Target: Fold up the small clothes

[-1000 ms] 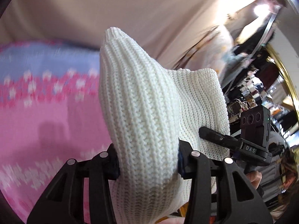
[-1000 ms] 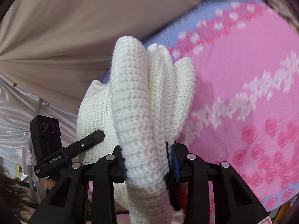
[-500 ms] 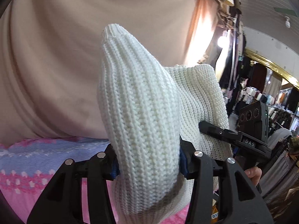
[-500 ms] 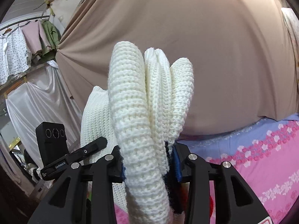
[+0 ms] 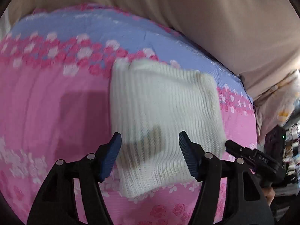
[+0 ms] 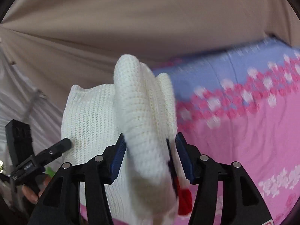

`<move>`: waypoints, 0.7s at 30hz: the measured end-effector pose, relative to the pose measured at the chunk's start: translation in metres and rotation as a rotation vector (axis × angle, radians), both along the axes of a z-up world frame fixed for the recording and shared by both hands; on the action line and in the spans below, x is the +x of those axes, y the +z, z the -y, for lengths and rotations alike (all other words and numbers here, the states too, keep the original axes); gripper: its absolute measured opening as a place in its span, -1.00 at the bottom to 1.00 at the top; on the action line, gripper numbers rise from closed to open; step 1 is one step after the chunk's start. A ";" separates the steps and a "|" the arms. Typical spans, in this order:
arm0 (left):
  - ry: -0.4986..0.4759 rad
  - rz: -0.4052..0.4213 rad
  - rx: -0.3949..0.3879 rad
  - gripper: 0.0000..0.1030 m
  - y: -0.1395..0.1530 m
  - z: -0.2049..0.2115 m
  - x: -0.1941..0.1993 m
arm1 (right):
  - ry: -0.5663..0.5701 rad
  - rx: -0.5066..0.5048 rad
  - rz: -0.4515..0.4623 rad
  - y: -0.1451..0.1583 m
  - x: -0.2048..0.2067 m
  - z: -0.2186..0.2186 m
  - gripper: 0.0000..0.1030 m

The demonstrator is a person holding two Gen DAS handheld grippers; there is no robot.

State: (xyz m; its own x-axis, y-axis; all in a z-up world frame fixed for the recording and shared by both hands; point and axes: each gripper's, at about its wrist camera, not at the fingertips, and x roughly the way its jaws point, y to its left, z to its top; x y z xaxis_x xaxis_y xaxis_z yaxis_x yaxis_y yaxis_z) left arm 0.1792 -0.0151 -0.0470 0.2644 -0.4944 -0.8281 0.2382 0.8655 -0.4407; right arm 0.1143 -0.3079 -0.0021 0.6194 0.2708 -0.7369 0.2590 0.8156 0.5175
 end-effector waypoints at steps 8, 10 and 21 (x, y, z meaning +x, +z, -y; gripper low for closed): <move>0.123 -0.036 -0.133 0.68 -0.028 -0.007 0.027 | -0.049 0.118 -0.132 -0.074 -0.025 0.011 0.40; 0.114 -0.094 -0.131 0.66 -0.045 0.005 0.037 | -0.031 0.093 -0.125 -0.072 -0.002 0.011 0.54; -0.053 0.015 -0.196 -0.24 0.017 0.026 0.045 | 0.080 0.097 -0.118 -0.077 0.067 -0.014 -0.35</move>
State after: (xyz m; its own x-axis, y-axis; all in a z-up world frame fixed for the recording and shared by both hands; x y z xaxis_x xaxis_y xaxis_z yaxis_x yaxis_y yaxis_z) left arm 0.2241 -0.0411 -0.0305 0.2455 -0.6591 -0.7109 0.2888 0.7498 -0.5954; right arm 0.1812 -0.2934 -0.0791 0.5033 0.3893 -0.7715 0.2589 0.7838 0.5645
